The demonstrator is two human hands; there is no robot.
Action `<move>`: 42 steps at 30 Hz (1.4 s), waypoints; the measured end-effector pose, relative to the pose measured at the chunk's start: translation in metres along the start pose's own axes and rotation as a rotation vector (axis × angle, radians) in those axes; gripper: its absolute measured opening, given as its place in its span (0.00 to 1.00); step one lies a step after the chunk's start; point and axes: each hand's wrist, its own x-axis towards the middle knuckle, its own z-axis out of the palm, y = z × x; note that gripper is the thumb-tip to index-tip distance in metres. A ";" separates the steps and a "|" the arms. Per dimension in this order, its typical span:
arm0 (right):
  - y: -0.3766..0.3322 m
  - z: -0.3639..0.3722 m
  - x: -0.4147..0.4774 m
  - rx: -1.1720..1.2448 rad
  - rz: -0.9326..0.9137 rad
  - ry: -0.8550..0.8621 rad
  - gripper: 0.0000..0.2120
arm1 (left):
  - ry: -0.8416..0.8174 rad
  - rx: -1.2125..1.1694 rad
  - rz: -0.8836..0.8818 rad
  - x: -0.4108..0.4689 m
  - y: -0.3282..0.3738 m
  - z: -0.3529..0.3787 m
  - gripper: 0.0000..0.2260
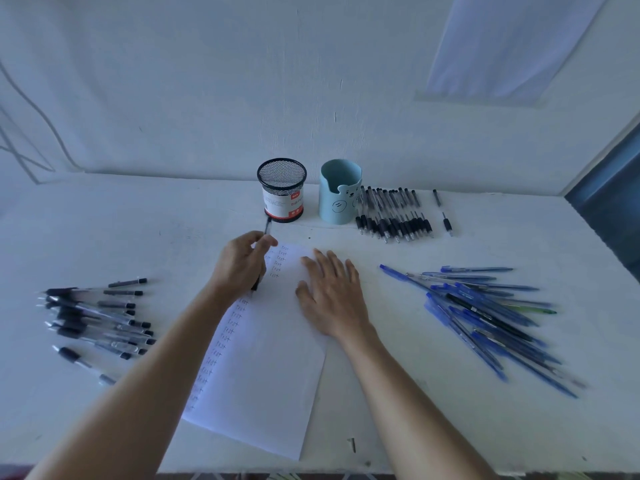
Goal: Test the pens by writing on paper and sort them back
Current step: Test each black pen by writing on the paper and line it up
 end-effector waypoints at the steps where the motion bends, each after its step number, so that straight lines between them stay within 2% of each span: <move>1: 0.000 0.000 0.000 0.009 0.002 0.016 0.36 | -0.015 0.096 0.003 0.000 0.001 0.002 0.09; 5: 0.001 -0.006 -0.001 0.110 0.048 0.018 0.34 | -0.099 0.409 0.034 -0.001 0.004 0.013 0.09; 9: 0.003 -0.005 0.000 0.176 0.077 0.065 0.32 | -0.195 0.633 0.013 -0.003 0.007 0.024 0.16; 14: 0.004 -0.005 0.000 0.185 0.067 0.060 0.30 | -0.181 0.660 -0.011 -0.003 0.007 0.025 0.18; 17: 0.003 -0.008 -0.001 0.199 0.047 0.051 0.27 | 0.008 0.651 -0.038 0.001 0.006 0.018 0.13; 20: 0.001 -0.006 -0.001 0.189 0.032 0.092 0.24 | 0.162 0.715 0.067 0.008 -0.006 0.009 0.16; 24: 0.001 -0.005 0.007 0.252 0.117 0.120 0.21 | -0.024 0.832 -0.031 0.013 -0.022 -0.001 0.24; 27: -0.001 -0.005 0.014 0.289 0.203 0.118 0.32 | -0.054 0.901 -0.021 0.012 -0.032 0.000 0.26; 29: -0.004 -0.002 0.015 0.270 0.259 0.173 0.33 | -0.037 0.911 -0.013 0.012 -0.032 0.001 0.26; 31: -0.009 -0.002 0.013 0.164 0.354 0.234 0.27 | -0.026 0.915 -0.012 0.012 -0.031 0.001 0.26; 35: -0.012 -0.007 0.009 -0.041 0.427 0.131 0.17 | -0.024 0.922 -0.013 0.011 -0.031 0.002 0.27; 39: -0.004 -0.019 0.008 -0.039 0.426 0.109 0.15 | -0.042 0.919 -0.024 0.010 -0.031 0.002 0.28; 42: 0.012 -0.035 0.010 0.051 0.482 0.210 0.12 | -0.044 0.920 -0.022 0.010 -0.031 0.002 0.28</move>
